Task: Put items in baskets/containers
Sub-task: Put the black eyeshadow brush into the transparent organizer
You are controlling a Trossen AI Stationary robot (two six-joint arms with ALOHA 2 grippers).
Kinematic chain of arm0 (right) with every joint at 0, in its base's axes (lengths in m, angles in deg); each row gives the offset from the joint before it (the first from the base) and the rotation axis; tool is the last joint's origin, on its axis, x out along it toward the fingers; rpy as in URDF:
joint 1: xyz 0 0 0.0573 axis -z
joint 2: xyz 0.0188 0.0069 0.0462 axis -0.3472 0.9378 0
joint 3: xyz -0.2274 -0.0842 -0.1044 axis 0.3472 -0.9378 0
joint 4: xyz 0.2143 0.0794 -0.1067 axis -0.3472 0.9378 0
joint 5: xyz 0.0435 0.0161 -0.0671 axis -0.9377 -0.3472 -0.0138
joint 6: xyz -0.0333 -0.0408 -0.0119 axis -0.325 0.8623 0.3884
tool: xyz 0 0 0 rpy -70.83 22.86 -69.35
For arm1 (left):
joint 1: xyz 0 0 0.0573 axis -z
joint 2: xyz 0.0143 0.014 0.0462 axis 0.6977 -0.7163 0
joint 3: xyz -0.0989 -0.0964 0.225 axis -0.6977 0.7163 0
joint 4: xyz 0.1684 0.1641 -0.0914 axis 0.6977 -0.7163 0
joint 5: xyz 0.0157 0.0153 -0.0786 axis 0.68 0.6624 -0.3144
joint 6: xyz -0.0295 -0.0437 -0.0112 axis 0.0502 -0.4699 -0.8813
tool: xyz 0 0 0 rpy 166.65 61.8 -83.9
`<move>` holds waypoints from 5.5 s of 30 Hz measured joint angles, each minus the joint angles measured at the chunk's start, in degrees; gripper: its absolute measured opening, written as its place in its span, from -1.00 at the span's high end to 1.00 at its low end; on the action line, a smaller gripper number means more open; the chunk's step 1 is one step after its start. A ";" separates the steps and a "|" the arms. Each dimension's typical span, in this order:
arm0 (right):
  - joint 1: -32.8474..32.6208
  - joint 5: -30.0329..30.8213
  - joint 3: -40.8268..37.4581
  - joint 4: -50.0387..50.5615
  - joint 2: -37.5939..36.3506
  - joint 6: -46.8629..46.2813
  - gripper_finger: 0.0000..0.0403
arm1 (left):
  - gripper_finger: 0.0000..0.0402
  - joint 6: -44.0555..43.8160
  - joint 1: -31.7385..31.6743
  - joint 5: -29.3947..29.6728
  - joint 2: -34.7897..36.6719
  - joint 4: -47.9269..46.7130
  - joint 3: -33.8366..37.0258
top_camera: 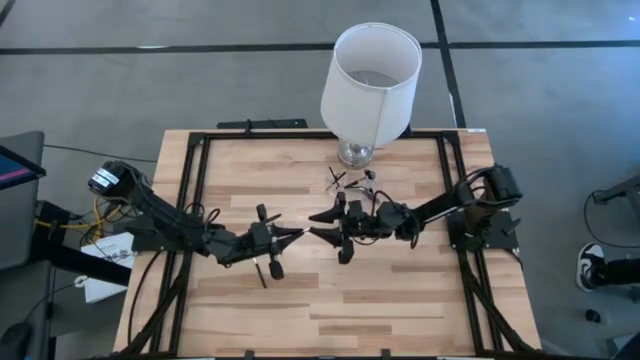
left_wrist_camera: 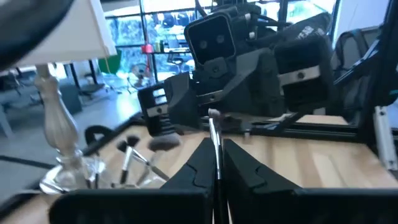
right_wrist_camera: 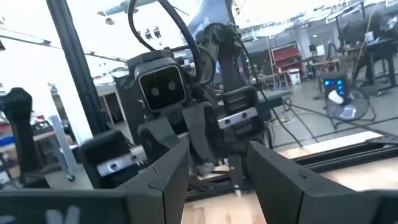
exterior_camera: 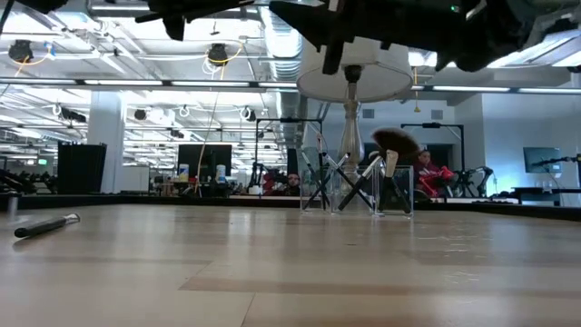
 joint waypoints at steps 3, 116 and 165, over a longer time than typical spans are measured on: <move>0.19 0.00 0.41 1.76 -0.48 -0.90 0.24 | 0.94 1.94 -0.30 0.08 0.00 0.48 -0.02; 1.91 22.04 10.18 81.34 -24.50 2.50 0.49 | 0.61 -26.30 1.31 -4.54 -0.87 -13.00 0.20; -1.43 22.25 10.18 77.70 -24.44 6.68 0.49 | 0.60 -98.82 -0.93 -39.44 2.08 -67.05 -0.52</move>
